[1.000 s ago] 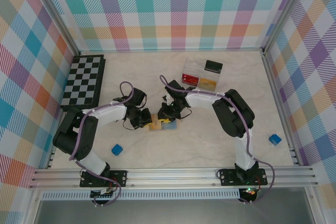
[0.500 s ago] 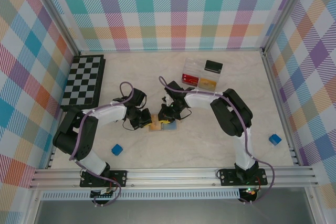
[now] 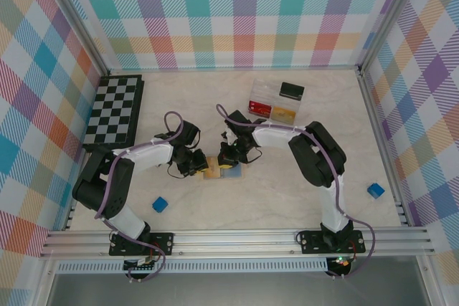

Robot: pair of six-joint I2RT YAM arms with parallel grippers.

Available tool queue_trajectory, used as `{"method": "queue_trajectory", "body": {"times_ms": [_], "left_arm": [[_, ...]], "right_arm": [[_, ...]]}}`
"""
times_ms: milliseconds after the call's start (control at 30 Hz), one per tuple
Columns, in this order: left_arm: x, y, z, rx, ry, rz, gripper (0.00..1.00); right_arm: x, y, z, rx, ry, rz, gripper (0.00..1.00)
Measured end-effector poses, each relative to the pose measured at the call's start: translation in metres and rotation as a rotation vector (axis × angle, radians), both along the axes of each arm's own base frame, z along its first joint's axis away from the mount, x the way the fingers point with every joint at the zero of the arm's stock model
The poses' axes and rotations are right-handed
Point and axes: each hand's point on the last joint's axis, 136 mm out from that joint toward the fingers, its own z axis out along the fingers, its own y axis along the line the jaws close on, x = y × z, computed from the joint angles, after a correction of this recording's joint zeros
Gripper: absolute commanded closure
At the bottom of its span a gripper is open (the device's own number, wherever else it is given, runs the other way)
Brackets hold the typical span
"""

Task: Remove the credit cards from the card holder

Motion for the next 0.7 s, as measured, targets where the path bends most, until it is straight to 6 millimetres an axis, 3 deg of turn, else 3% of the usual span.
{"method": "queue_trajectory", "body": {"times_ms": [267,433,700], "left_arm": [[0.002,-0.001,0.007,0.01,-0.007,-0.041,0.76],[0.012,-0.012,0.023,-0.035,-0.046,-0.073,0.8],[0.012,-0.028,0.033,-0.109,-0.061,-0.106,0.89]], "right_arm": [[-0.001,-0.018,0.014,-0.079,-0.062,0.009,0.98],[-0.001,-0.024,0.011,-0.113,-0.069,0.011,0.97],[-0.001,-0.024,0.011,-0.113,-0.07,0.011,0.98]]}}
